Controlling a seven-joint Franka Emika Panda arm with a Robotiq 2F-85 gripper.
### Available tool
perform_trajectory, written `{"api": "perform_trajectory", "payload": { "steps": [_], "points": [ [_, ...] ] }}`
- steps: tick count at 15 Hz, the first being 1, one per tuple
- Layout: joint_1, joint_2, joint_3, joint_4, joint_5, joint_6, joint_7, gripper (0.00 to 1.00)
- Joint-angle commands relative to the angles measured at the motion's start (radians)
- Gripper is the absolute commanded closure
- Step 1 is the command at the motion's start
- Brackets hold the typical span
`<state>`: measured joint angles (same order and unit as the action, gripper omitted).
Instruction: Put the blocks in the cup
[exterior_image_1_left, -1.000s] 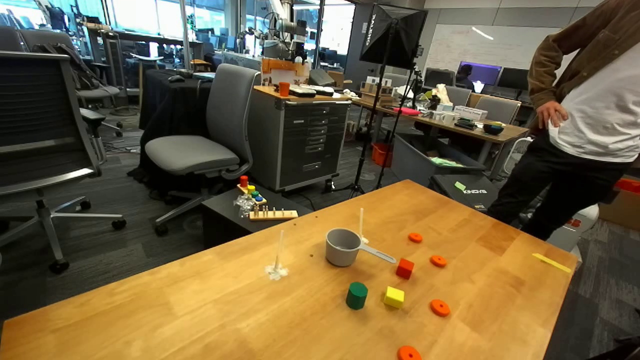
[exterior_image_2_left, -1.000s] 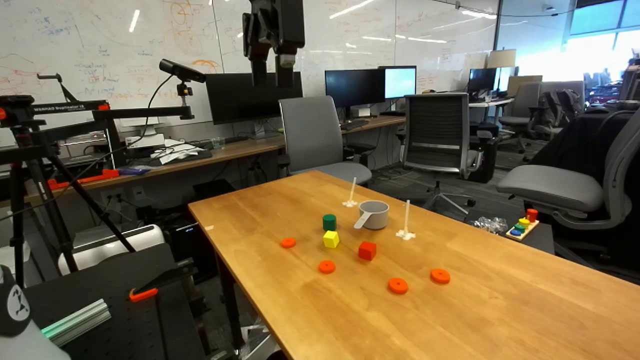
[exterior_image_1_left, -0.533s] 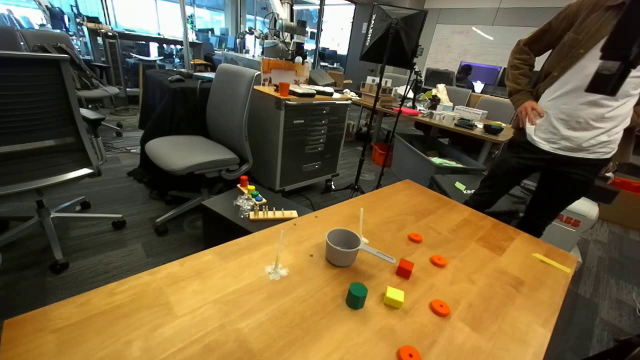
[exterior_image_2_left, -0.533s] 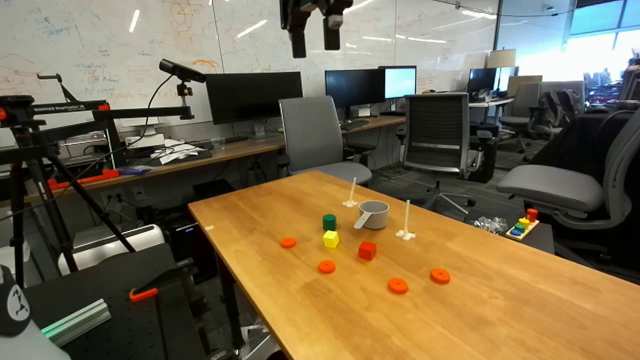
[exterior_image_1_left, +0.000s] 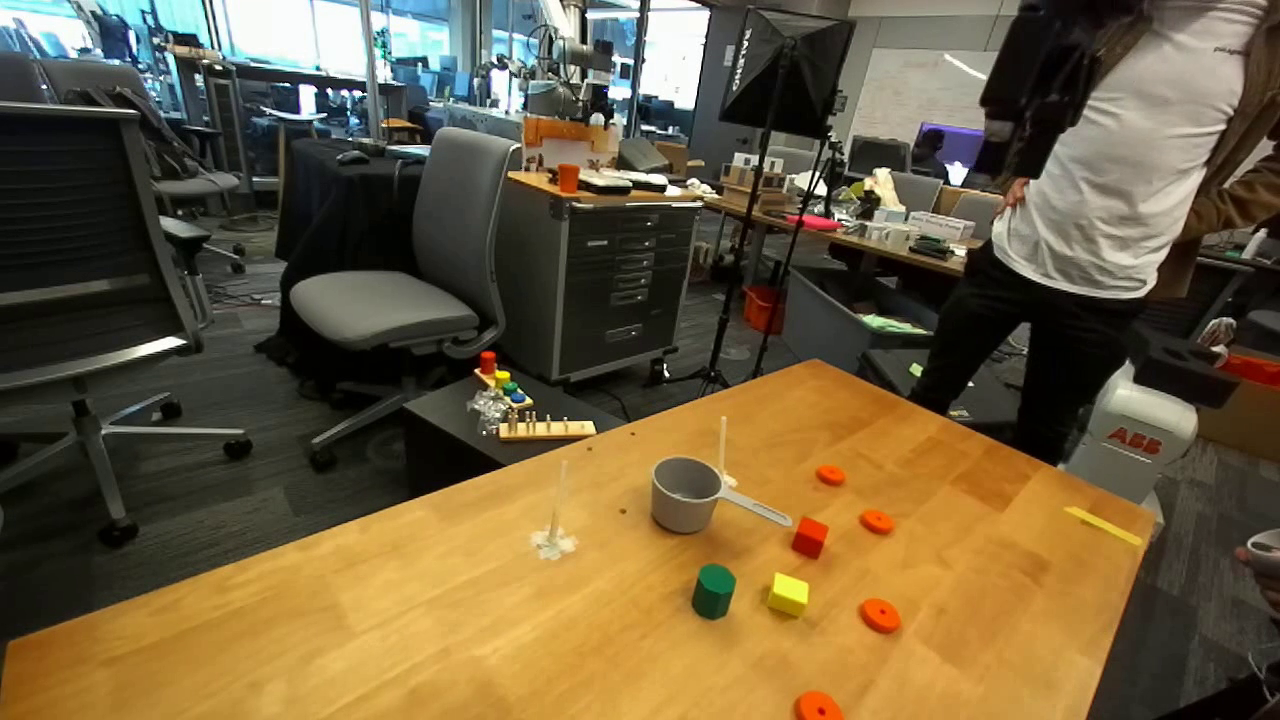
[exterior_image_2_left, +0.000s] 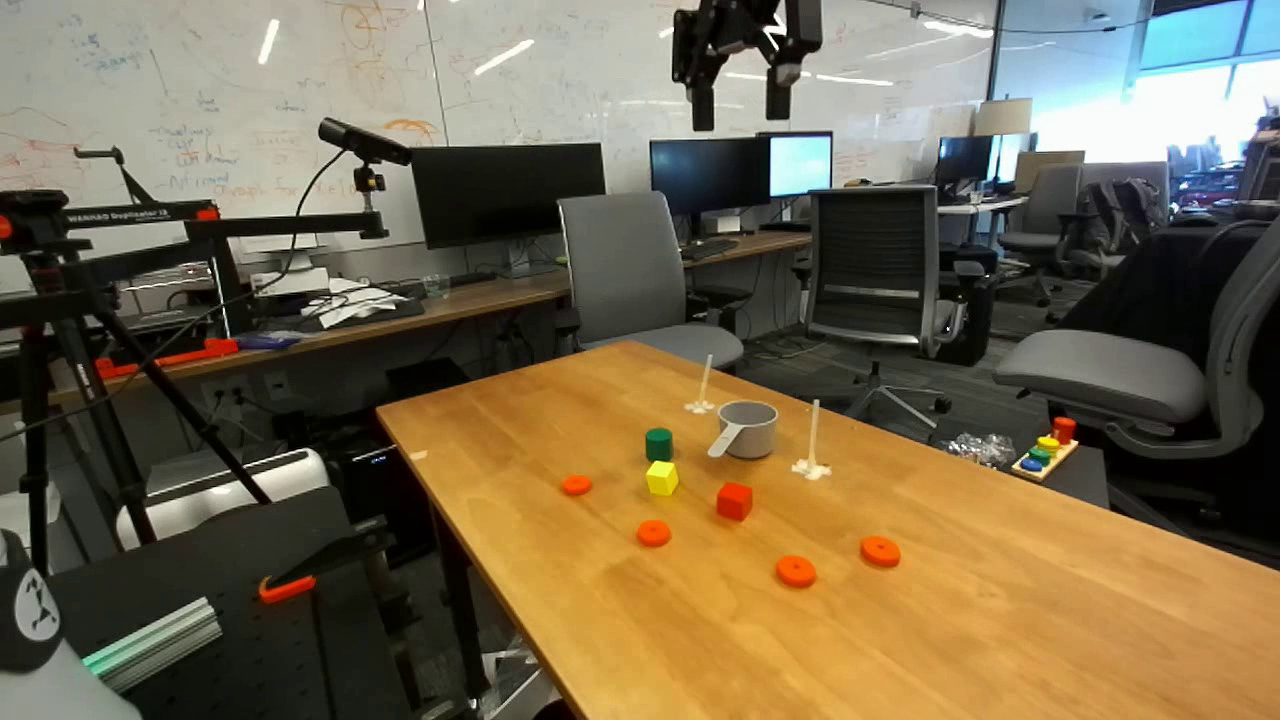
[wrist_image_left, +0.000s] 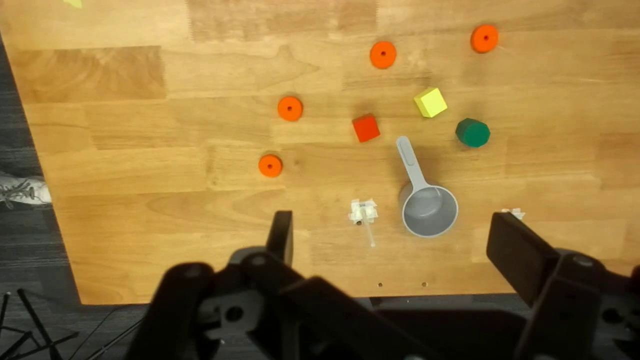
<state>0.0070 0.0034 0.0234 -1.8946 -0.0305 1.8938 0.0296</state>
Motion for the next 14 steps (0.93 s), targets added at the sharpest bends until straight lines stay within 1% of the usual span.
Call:
{"api": "perform_trajectory", "payload": {
  "steps": [1,3,6,14],
  "points": [
    [0.026,0.176,0.015,0.151,-0.041,-0.070,0.034,0.00],
    [0.040,0.237,0.014,0.177,-0.053,-0.084,0.041,0.00],
    [0.056,0.307,0.004,0.195,-0.101,-0.109,0.052,0.00],
    [0.064,0.448,-0.006,0.220,-0.148,-0.141,0.050,0.00]
  ]
}}
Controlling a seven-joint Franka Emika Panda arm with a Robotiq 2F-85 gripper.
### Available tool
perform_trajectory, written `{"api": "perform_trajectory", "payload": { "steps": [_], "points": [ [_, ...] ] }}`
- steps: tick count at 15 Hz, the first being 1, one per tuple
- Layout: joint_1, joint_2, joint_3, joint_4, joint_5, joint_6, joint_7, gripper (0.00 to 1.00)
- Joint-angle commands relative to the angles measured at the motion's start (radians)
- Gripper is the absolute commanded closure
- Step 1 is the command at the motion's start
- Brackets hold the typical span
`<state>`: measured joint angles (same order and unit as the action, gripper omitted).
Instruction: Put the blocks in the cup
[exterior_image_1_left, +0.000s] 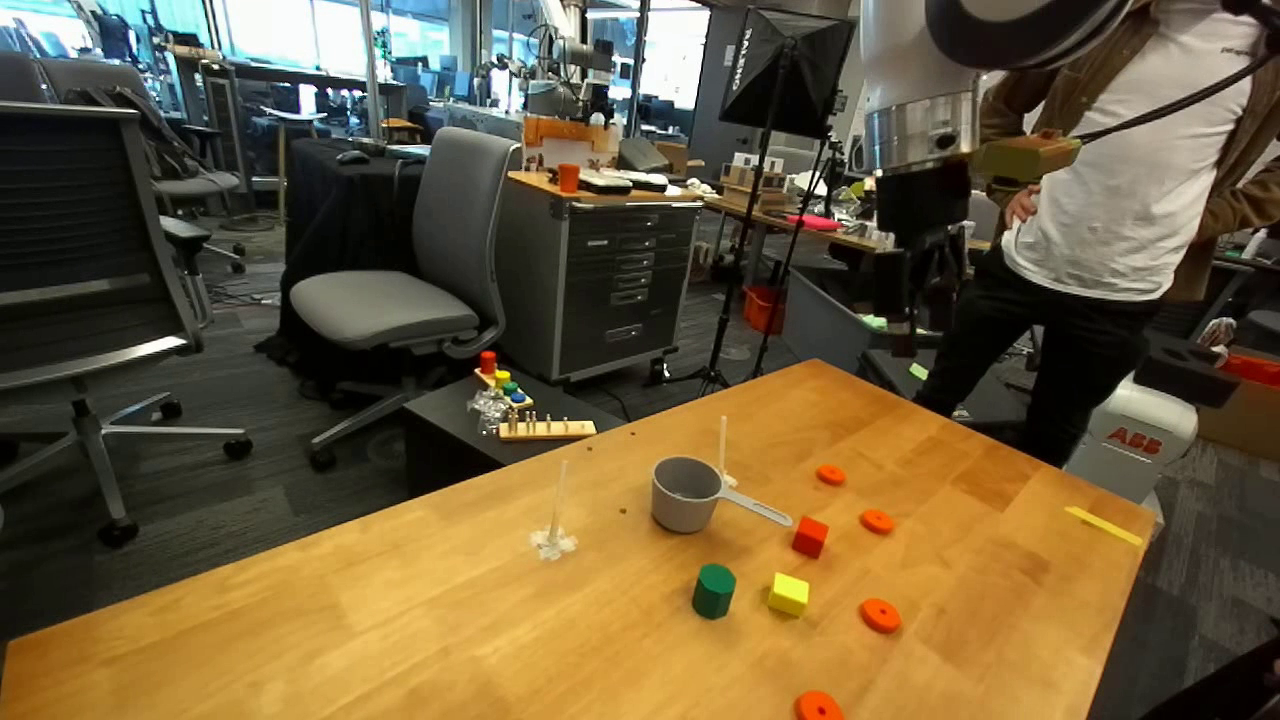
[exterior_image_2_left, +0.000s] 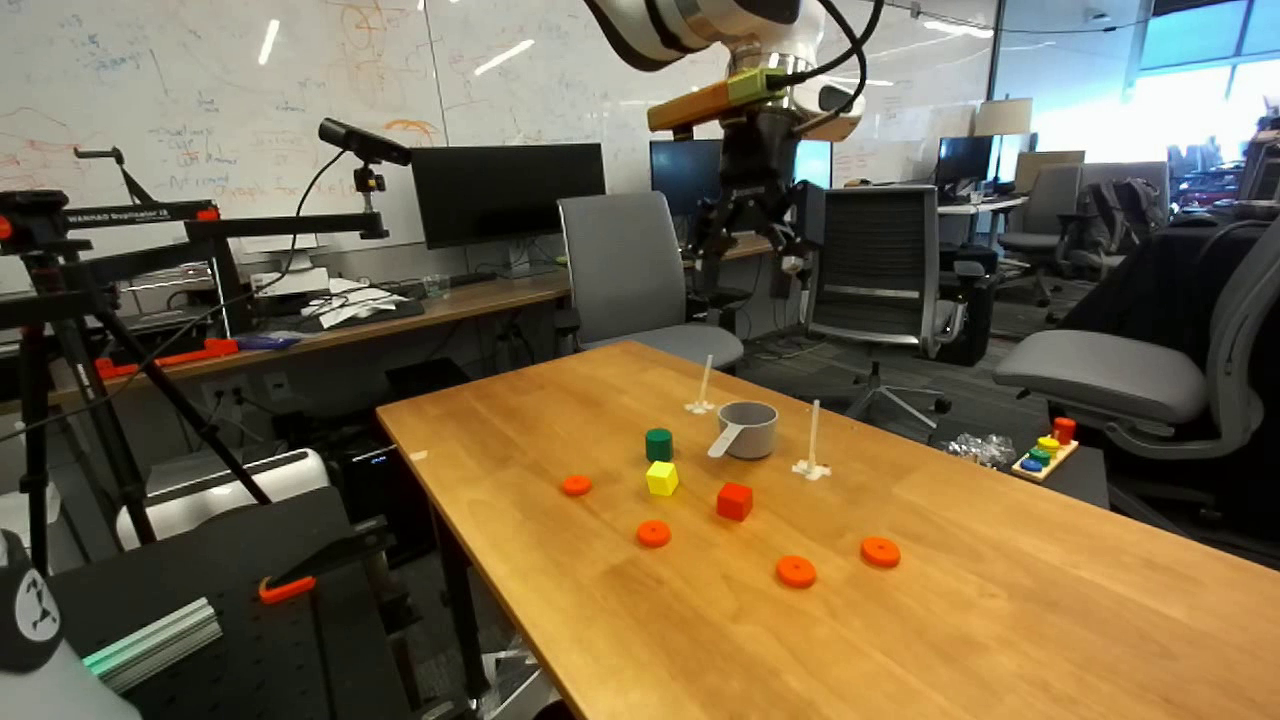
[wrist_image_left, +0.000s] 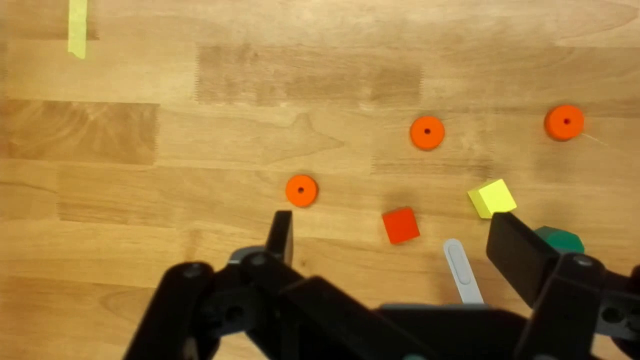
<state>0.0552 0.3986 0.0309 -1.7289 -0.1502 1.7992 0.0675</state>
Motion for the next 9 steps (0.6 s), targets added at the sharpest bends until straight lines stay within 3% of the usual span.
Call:
{"api": "perform_trajectory", "payload": {
  "steps": [1,9],
  "points": [
    [0.015,0.064,-0.015,0.053,-0.028,-0.042,0.012,0.00],
    [0.005,0.092,-0.018,0.035,-0.002,-0.011,-0.001,0.00]
  ]
}}
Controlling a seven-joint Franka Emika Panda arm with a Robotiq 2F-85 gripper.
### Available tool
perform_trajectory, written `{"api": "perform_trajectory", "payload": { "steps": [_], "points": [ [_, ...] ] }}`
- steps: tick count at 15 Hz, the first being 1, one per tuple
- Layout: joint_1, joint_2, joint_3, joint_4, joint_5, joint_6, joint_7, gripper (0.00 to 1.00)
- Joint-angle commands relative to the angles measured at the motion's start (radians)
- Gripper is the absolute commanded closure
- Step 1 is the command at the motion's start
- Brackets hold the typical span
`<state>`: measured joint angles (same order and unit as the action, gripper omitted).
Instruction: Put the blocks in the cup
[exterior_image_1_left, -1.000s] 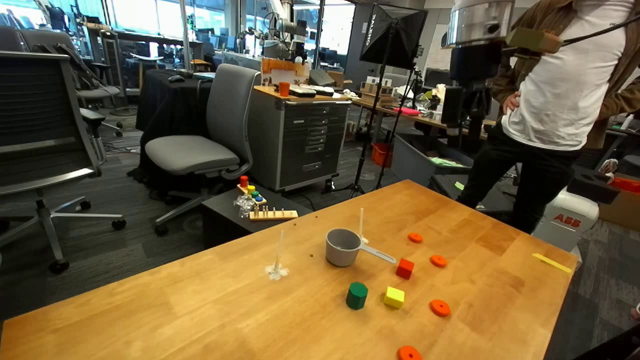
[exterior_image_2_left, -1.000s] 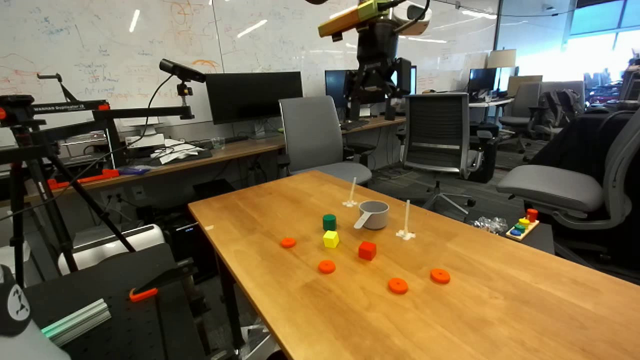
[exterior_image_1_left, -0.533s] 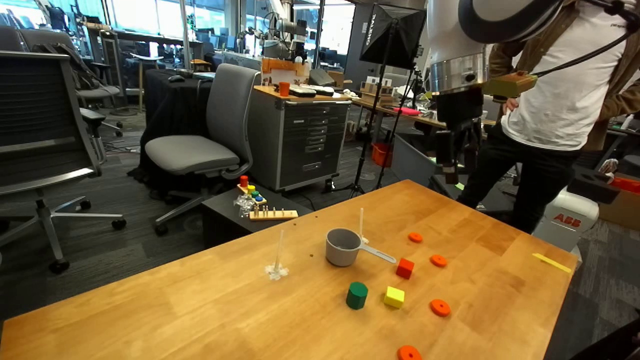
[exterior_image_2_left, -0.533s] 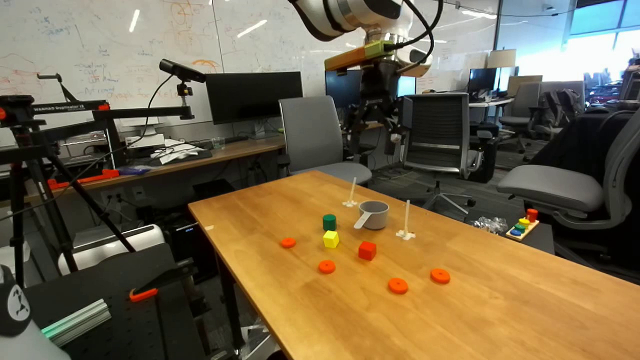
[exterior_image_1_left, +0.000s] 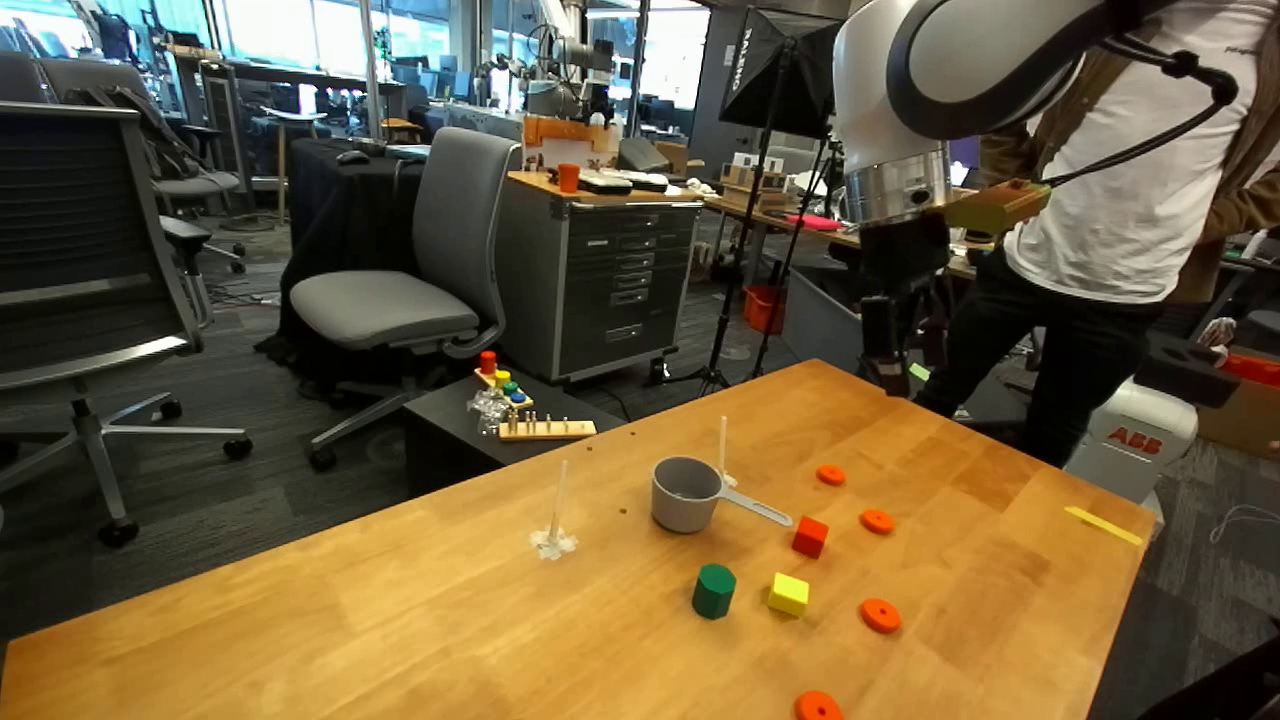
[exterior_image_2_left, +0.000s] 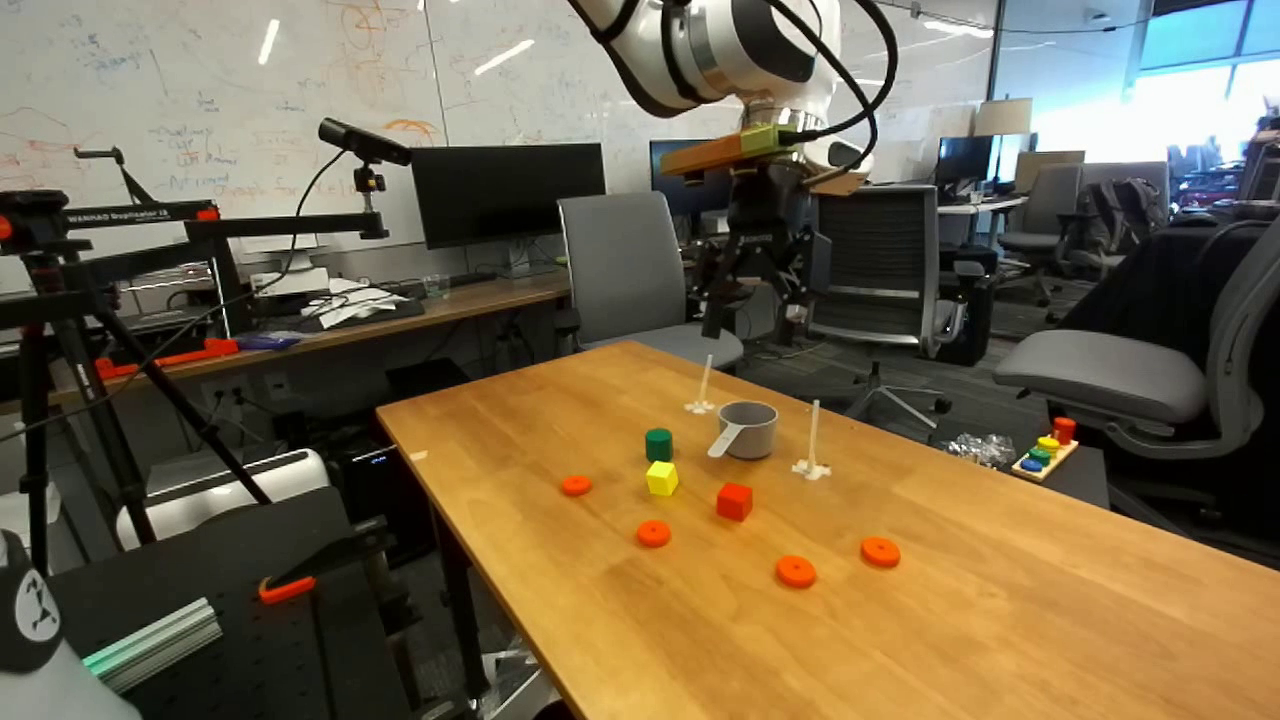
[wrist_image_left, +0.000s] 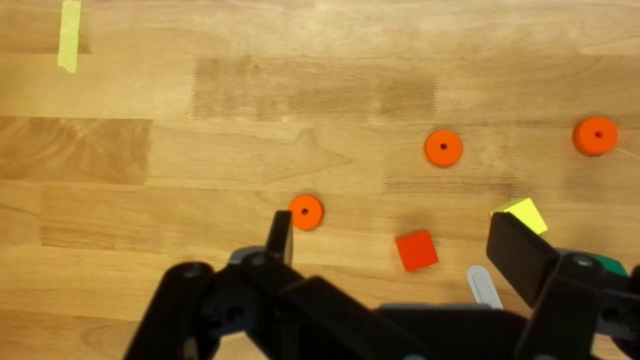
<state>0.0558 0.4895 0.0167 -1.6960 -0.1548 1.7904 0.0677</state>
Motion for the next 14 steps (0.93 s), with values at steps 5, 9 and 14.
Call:
{"api": "perform_trajectory", "payload": {
  "steps": [5,9,14],
  "points": [
    [0.010,0.059,0.007,-0.009,0.007,0.083,-0.004,0.00],
    [0.024,0.149,0.009,0.016,0.008,0.125,0.000,0.00],
    [0.035,0.248,-0.001,0.070,0.004,0.120,0.004,0.00]
  ]
}}
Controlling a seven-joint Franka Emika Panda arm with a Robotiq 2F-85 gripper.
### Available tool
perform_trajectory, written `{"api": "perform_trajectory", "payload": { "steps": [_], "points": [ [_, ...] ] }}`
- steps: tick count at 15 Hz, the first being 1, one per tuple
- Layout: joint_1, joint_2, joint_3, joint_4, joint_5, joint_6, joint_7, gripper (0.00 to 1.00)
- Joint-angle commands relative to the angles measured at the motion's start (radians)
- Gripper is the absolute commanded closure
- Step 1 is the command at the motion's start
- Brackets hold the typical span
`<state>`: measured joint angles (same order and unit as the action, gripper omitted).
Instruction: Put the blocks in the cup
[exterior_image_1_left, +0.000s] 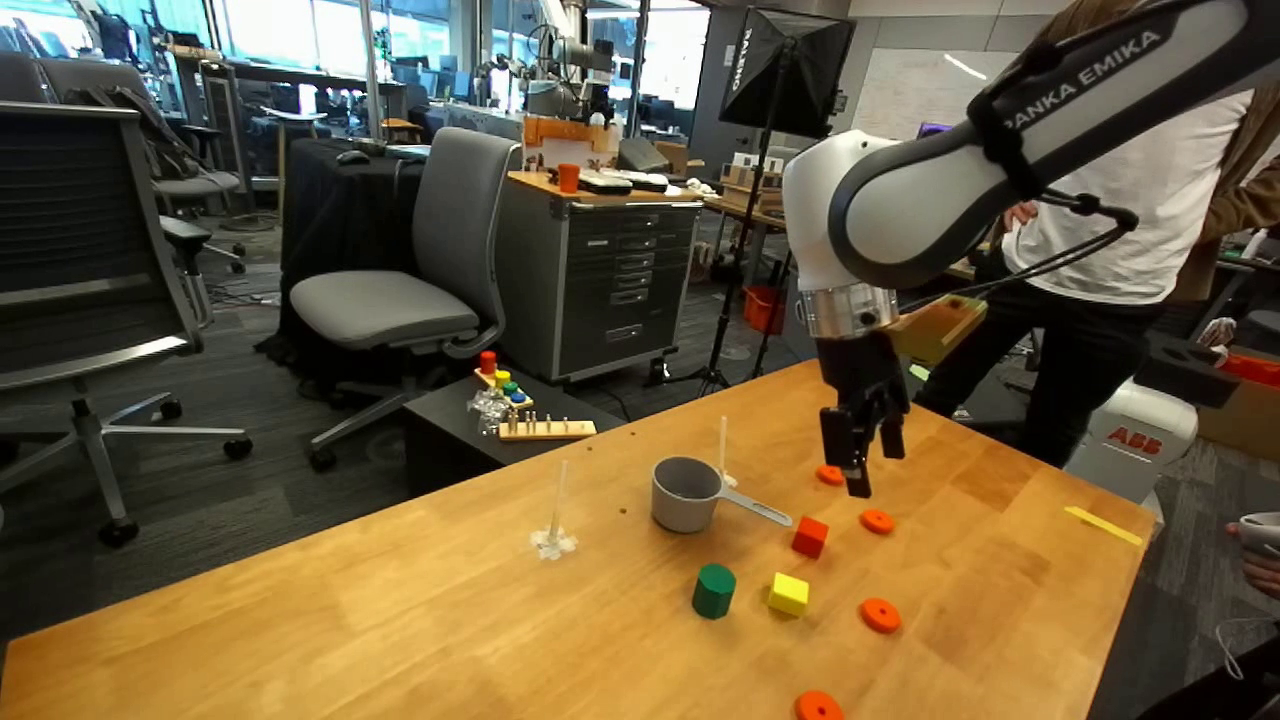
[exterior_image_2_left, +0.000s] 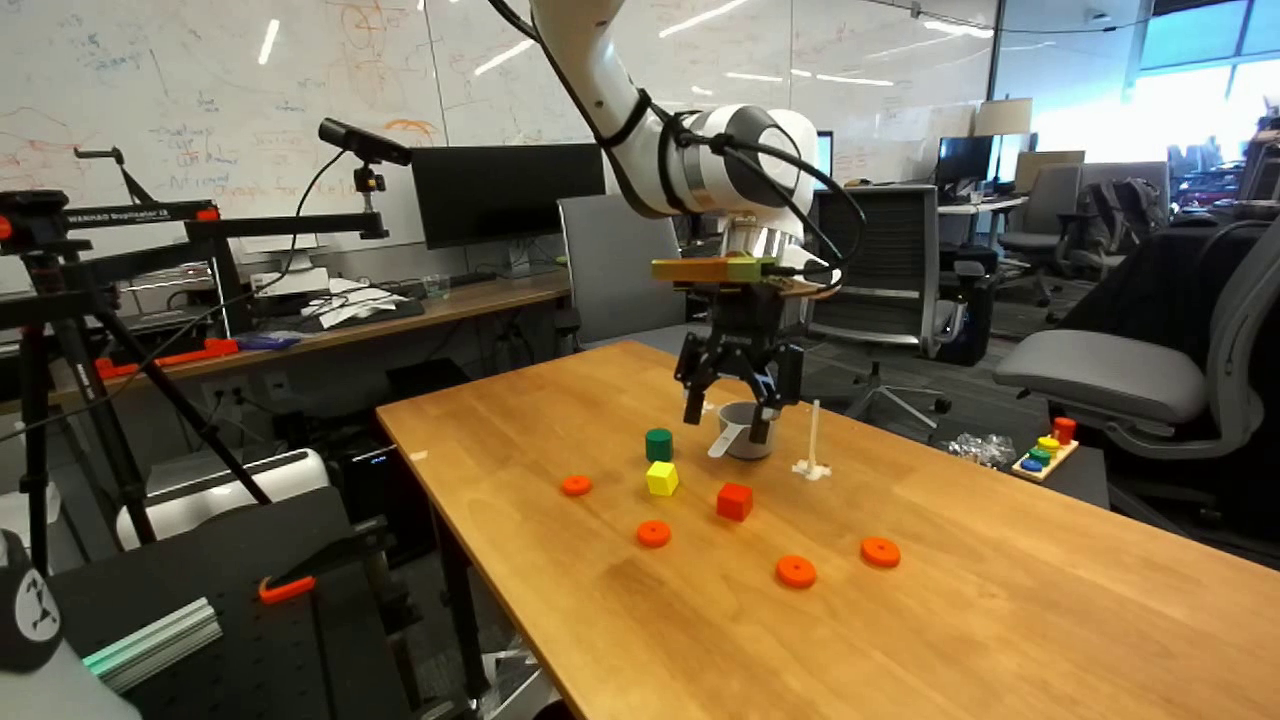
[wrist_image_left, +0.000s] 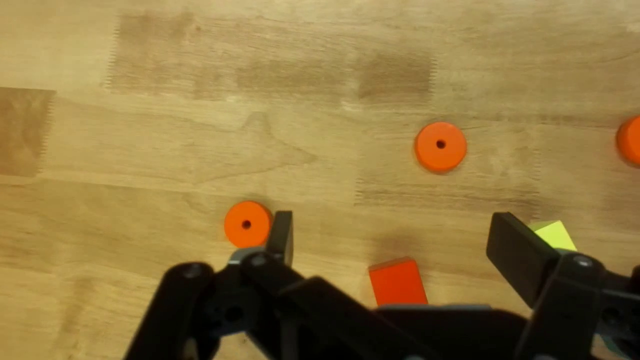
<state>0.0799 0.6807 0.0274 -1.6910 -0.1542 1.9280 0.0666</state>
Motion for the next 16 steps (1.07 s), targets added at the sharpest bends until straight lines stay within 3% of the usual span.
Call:
{"api": "perform_trajectory", "payload": {
  "steps": [1,10,16],
  "points": [
    [0.012,0.081,-0.017,0.085,-0.001,-0.025,0.010,0.00],
    [0.016,0.247,-0.030,0.248,0.002,-0.064,0.003,0.00],
    [0.054,0.317,-0.036,0.339,-0.024,-0.110,-0.003,0.00]
  ]
}}
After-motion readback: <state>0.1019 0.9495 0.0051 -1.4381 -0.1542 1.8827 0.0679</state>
